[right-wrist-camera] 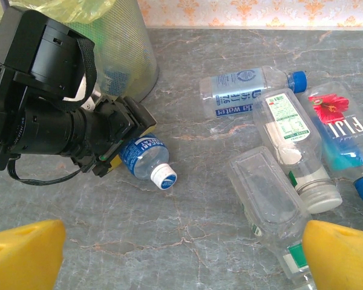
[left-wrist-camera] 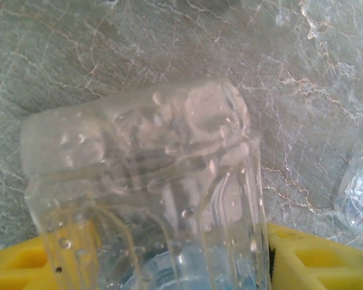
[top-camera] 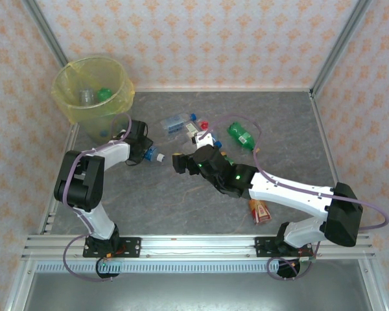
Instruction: Put the plastic bottles in the bin
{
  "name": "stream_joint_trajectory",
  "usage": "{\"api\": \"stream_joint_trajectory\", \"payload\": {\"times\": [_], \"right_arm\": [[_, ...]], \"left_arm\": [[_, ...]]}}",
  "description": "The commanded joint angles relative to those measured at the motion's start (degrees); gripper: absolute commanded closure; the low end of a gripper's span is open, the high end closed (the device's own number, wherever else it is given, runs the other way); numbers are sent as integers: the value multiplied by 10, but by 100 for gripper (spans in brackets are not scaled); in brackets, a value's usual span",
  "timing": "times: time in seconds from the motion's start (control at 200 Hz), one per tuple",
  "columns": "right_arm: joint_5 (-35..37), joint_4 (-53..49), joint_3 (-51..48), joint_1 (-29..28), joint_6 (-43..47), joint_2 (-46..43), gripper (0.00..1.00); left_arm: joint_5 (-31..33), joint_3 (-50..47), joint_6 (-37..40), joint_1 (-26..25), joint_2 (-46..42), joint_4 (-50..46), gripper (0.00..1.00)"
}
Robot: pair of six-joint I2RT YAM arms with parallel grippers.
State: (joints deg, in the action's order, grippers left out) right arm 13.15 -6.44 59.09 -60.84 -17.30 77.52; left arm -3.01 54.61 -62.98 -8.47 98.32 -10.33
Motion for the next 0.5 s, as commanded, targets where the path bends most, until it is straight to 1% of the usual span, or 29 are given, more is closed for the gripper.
{"api": "stream_joint_trajectory", "payload": {"times": [0.0, 0.12, 0.22, 0.345, 0.496], "right_arm": [[20, -7, 16, -4, 4, 3, 0], [20, -6, 18, -4, 6, 5, 0], [21, -5, 22, -4, 7, 7, 0], [25, 1, 22, -4, 10, 4, 0], [31, 10, 21, -4, 10, 0, 0]], "left_arm": [[8, -14, 8, 3, -33, 0, 43], [4, -26, 3, -6, -70, -6, 44], [8, -28, 6, -23, -108, -18, 44], [46, -2, 27, -59, -158, -61, 44], [74, 31, 44, -81, -220, -96, 44]]}}
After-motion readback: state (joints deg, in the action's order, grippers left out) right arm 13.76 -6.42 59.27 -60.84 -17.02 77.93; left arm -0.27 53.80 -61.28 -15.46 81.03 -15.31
